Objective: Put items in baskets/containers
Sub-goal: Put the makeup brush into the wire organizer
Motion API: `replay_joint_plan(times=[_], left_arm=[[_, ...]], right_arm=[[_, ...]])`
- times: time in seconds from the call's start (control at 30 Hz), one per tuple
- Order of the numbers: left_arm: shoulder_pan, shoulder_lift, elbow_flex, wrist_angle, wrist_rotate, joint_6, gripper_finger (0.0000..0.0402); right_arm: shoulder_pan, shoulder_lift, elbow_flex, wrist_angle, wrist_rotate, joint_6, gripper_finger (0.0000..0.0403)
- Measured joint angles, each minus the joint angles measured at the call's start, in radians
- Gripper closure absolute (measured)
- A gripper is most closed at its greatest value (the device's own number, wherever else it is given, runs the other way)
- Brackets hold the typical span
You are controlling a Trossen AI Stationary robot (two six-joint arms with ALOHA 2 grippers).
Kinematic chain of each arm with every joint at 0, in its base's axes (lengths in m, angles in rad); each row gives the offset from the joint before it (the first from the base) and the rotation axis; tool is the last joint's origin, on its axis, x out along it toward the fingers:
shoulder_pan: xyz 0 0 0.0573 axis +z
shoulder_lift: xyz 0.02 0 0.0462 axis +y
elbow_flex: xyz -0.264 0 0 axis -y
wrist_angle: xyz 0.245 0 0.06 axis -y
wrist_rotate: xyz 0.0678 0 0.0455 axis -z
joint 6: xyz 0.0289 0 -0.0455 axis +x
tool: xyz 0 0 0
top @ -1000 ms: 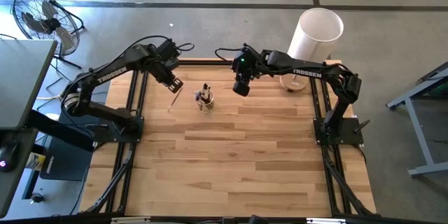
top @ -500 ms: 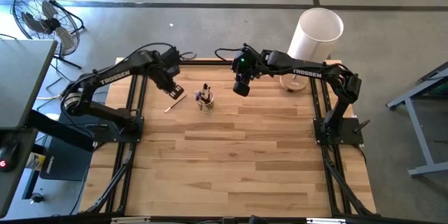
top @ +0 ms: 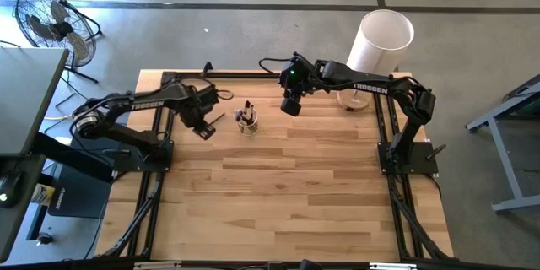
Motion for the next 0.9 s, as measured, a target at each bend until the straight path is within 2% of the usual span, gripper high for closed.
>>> replay_joint_plan(times=[0.3, 0.67, 0.9], left_arm=[[0.000, 0.000, -0.087, 0.131, -0.022, 0.017, 0.0285], [0.000, 0.002, -0.089, 0.132, -0.022, 0.020, 0.0285], [0.000, 0.081, -0.089, 0.132, -0.023, 0.024, 0.0285]], right_arm=[[0.000, 0.000, 0.000, 0.048, 0.001, 0.007, 0.0284], [0.000, 0.000, 0.000, 0.051, 0.002, 0.023, 0.0284], [0.000, 0.000, 0.000, 0.051, 0.002, 0.023, 0.0284]])
